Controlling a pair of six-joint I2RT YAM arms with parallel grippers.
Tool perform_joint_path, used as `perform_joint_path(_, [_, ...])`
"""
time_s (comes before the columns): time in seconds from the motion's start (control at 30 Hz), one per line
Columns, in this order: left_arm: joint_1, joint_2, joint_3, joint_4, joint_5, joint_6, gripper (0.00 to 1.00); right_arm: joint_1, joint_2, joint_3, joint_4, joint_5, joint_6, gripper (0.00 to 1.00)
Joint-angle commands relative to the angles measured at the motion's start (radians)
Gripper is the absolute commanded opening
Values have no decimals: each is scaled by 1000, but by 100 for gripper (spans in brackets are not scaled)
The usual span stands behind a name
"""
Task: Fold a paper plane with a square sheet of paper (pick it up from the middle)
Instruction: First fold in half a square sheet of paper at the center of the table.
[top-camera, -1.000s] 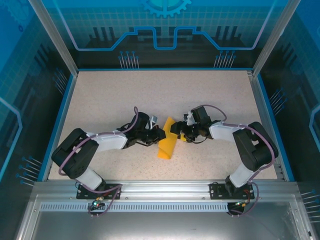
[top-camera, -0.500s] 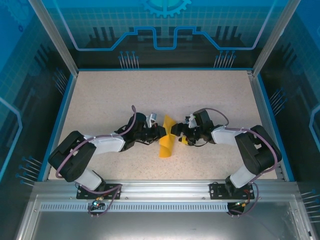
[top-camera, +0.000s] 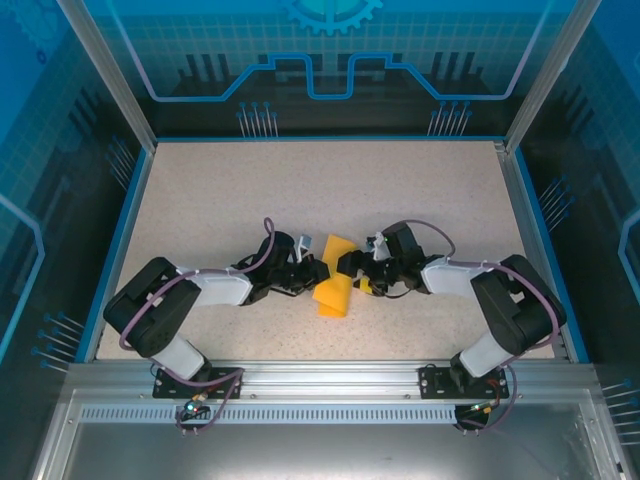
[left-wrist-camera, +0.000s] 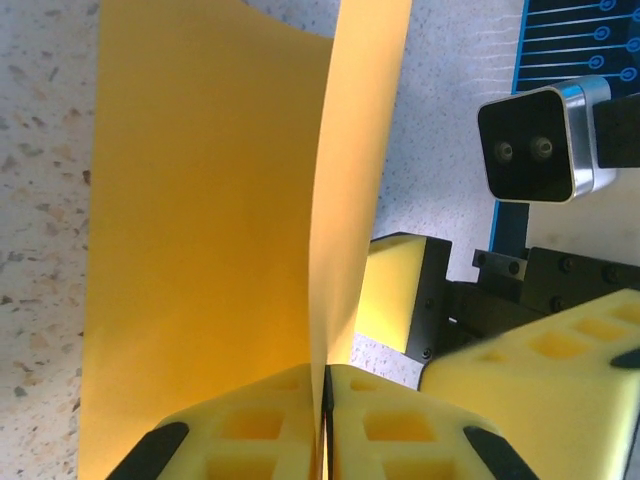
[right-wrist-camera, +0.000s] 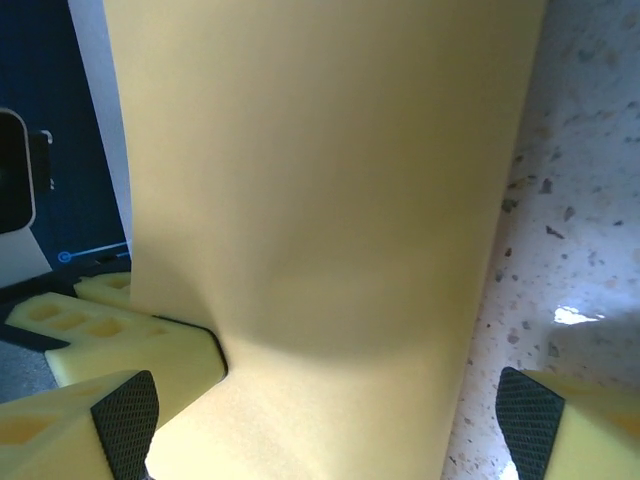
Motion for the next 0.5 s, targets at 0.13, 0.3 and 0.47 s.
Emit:
perform_joint_path(0.13, [-8, -4, 2, 5, 12, 7, 13, 12, 65, 60, -55, 19, -59, 83])
perform_joint_path(0.3, [-8, 9, 7, 9, 18, 2, 15, 19, 79, 86, -88, 25, -96, 68])
perform_joint_path(0.47, [-8, -2, 22, -31, 11, 18, 21, 21, 82, 107, -121, 33, -121, 52])
